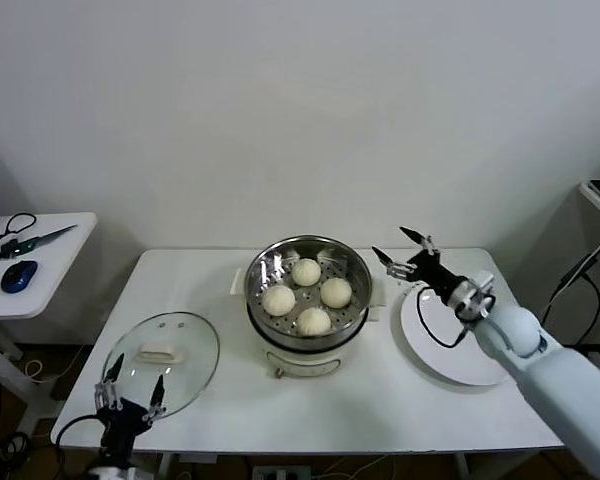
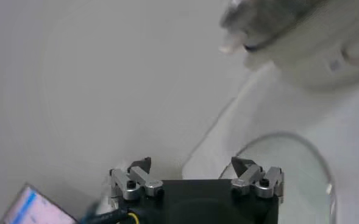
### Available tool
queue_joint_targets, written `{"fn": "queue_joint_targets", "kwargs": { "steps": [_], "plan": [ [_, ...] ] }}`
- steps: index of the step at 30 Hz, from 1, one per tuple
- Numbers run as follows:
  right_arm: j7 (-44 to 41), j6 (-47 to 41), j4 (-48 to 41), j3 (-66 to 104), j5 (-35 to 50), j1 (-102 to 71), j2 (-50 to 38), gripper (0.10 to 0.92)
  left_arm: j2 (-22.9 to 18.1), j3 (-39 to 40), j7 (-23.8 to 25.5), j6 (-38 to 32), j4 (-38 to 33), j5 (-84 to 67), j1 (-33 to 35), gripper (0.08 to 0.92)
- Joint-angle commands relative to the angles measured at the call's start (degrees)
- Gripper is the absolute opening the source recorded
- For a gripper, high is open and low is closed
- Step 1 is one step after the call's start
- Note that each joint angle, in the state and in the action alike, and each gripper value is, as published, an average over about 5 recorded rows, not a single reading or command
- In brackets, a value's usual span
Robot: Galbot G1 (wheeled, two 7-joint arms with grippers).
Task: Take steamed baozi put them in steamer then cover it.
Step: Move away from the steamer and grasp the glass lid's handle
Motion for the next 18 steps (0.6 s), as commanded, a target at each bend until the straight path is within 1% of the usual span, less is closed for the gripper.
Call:
{"fn": "queue_joint_targets", "kwargs": {
  "steps": [1, 5, 7, 18],
  "plan": [
    [0.44, -0.11, 1.25, 25.41, -7.07, -23.02, 10.3, 0.823, 1.75, -0.58, -0.12, 1.64, 8.38, 45.99, -7.87, 0.823],
    [-0.11, -0.08, 0.88, 26.44, -8.17, -24.36, 11.16, 0.823, 2.11, -0.56, -5.56, -1.18, 15.69, 47.56, -12.49, 0.823],
    [-0.41, -0.11, 0.63, 26.91, -8.53, -24.97, 11.48, 0.823, 2.52, -0.49, -7.09, -2.17, 18.52, 47.32, -14.36, 0.823],
    [-1.61, 0.05, -1.08, 28.75, -10.24, -26.7, 12.59, 0.823, 4.17, -0.62, -9.91, -5.12, 29.89, 45.53, -21.94, 0.823]
  ]
}}
